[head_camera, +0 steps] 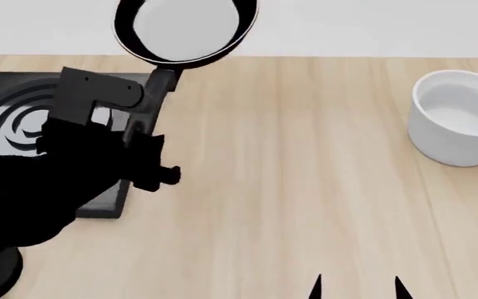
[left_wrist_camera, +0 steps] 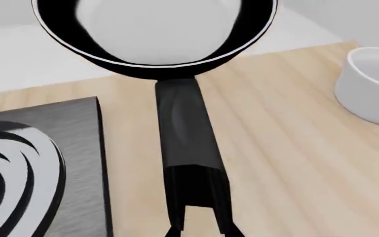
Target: Put the frying pan on the cabinet shelf.
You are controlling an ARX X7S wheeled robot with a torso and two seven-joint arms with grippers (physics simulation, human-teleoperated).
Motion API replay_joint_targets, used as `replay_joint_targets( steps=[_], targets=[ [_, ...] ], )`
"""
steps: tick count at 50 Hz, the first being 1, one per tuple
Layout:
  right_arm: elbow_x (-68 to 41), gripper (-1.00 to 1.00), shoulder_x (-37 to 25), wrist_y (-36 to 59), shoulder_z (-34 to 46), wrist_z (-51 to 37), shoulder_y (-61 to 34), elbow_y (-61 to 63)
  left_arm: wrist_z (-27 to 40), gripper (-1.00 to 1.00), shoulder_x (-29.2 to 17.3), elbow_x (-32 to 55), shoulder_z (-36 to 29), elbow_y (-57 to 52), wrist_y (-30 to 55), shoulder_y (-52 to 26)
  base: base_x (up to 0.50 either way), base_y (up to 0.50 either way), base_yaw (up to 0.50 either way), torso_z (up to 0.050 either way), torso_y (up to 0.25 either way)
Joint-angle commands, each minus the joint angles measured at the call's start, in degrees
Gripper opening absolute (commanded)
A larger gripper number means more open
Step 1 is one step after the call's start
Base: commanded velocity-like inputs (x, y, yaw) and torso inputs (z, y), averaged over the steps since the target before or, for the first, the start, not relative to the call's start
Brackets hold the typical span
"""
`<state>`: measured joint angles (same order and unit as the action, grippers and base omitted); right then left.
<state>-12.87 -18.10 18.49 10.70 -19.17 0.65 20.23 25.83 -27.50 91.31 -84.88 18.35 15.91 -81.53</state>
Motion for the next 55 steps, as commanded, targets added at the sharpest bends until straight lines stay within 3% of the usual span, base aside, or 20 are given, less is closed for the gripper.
replay_joint_targets(
  steps=[1,9,19,43,55],
  targets=[
    [0.67,1.0,0.92,-0.11,-0.91,0.97,-0.05,0.06,11.97,-1.0,-10.04,2.62,7.26,-11.6,1.63,-3.87,0.0,0.0,0.0,0.0,0.0],
    [0.55,1.0,0.77,-0.04,-0.69,0.87,-0.06,0.24,15.07,-1.0,-18.06,3.85,8.62,-15.97,2.73,-5.31,0.0,0.0,0.0,0.002,0.003],
    [0.55,1.0,0.64,0.09,-0.36,0.63,-0.11,0.34,16.96,-1.0,-24.85,5.69,11.31,-18.26,2.58,-7.47,0.0,0.0,0.0,0.0,0.002],
    [0.25,1.0,0.59,-0.05,0.43,0.38,-0.43,-0.34,22.47,-1.0,-38.19,8.49,14.33,-23.13,2.0,-8.03,0.0,0.0,0.0,0.0,0.002],
    [0.47,1.0,0.62,0.45,1.24,0.03,-0.77,-0.23,20.92,-1.0,-42.02,11.18,15.32,-17.54,5.45,-10.1,0.0,0.0,0.0,0.0,0.002]
  ],
)
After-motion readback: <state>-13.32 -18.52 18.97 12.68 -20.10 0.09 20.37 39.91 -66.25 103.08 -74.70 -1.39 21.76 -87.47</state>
